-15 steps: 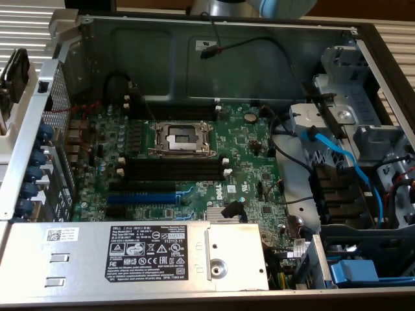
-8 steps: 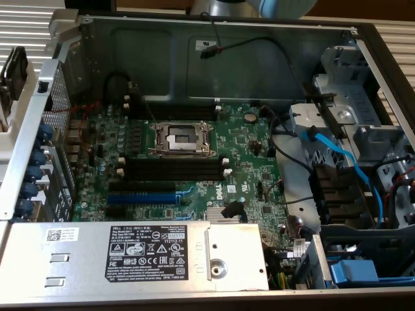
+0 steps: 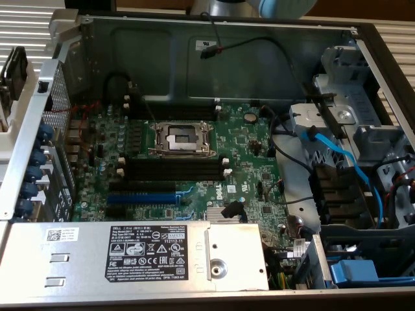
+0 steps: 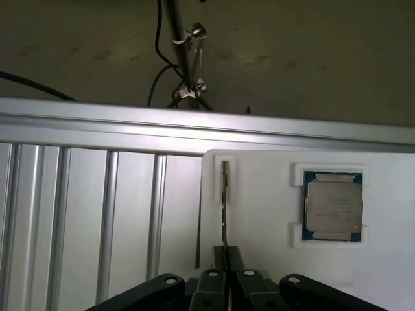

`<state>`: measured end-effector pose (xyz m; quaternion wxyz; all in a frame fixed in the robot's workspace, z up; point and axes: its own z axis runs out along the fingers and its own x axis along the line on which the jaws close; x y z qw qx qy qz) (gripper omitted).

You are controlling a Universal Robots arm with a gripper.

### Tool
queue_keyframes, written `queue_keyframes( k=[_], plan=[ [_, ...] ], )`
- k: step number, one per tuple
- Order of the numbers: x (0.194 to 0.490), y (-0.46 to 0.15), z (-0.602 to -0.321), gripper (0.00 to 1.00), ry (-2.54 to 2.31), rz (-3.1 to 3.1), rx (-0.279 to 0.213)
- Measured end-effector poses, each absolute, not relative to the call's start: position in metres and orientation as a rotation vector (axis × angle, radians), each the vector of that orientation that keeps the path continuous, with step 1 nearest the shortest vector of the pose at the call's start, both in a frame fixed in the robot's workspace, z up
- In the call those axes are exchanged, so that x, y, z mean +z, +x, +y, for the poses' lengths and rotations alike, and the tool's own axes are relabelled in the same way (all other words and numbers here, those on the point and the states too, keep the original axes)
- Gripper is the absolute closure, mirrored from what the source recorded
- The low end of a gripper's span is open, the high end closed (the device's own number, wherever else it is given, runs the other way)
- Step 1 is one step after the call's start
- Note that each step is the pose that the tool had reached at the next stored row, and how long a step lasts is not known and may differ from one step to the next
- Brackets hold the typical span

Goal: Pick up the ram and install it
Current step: 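Pick up the ram and move it above insertion slot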

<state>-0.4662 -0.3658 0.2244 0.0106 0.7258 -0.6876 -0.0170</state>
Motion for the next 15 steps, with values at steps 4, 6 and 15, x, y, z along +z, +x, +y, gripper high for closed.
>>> queue_keyframes(
  k=[4,6,15],
  plan=[
    [0.228,-0.466,-0.366,0.87,2.265,-2.146,-0.052],
    [0.230,-0.466,-0.366,0.87,2.265,-2.145,-0.052],
    [0.246,-0.466,-0.366,0.87,2.262,-2.145,-0.049]
  ],
)
